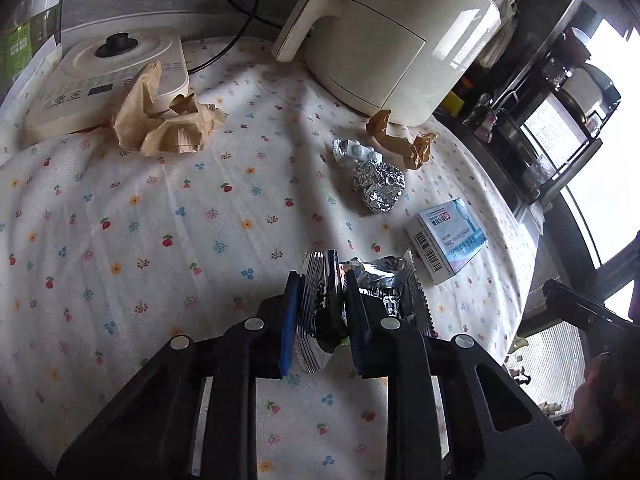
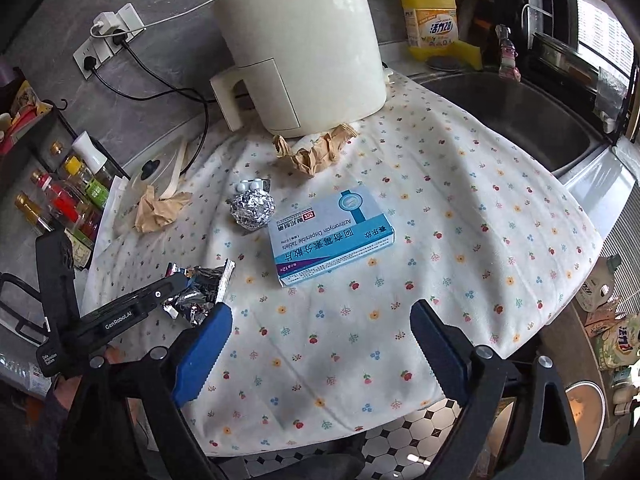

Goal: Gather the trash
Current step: 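Grasp a silver foil wrapper with the left tool while the right grasps the foil ball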

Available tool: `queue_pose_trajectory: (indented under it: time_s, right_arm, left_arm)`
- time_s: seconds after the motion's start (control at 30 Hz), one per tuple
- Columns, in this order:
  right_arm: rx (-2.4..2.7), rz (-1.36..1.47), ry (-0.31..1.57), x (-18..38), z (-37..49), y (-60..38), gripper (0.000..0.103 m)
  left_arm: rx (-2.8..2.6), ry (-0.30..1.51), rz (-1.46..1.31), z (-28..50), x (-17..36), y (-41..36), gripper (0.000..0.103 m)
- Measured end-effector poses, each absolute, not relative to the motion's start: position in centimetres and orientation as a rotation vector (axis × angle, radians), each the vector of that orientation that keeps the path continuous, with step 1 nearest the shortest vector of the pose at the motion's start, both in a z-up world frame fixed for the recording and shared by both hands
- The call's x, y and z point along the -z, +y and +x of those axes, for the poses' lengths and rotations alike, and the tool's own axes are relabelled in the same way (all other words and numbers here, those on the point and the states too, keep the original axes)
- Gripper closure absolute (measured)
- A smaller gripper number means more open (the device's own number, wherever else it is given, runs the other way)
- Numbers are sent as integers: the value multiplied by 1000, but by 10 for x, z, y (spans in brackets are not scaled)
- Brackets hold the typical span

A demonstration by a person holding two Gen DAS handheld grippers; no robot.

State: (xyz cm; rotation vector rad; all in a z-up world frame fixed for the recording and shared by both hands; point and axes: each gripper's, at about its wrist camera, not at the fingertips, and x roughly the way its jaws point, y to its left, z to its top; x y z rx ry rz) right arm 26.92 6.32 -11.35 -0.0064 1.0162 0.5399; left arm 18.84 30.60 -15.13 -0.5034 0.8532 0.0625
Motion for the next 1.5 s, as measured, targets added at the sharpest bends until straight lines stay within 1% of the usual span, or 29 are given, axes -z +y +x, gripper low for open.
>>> queue_pose_trajectory:
  time_s: [0.13,0.33,0.53,0.7,0.83,0.93,0.97,1.0,1.03,1.27,1.5]
  right_arm:
    - [-573,-25,1013,112,280,89,20]
    - [-629,-57,1023,117,299,129,34]
    - [-665,-79,1047,129,318,168,42]
    - [-655,-88,1064,138,336,191,42]
    - [-619,-110,1056,143,351,204,32]
    - [-620,-138,1077,151,360,214,31]
    - [-637,-153,1095,155,362,218,38]
    - [-652,-167,1117,159,362,221,55]
    - [-655,-173,1112,158,361,221,64]
    - [-708,-172,1080,143,339,209,65]
    - [-690,-128,1033,122,321,166,65]
  left_arm:
    - [-116,815,-513,180,144,330,83]
    - [-205,769,-532,166,133,366,83]
    - [-261,755,-554,159,134,393,83]
    - [-281,745,-550,155,130,405,83]
    - [-279,737,-542,155,128,407,83]
    - [-283,736,-538,154,128,407,83]
    - [-284,735,-542,154,128,407,83]
    - [-286,734,-543,154,128,407,83]
    - [-287,733,-544,154,128,407,83]
    - [-272,715,-547,156,124,398,83]
    - [-231,711,-512,164,115,367,83]
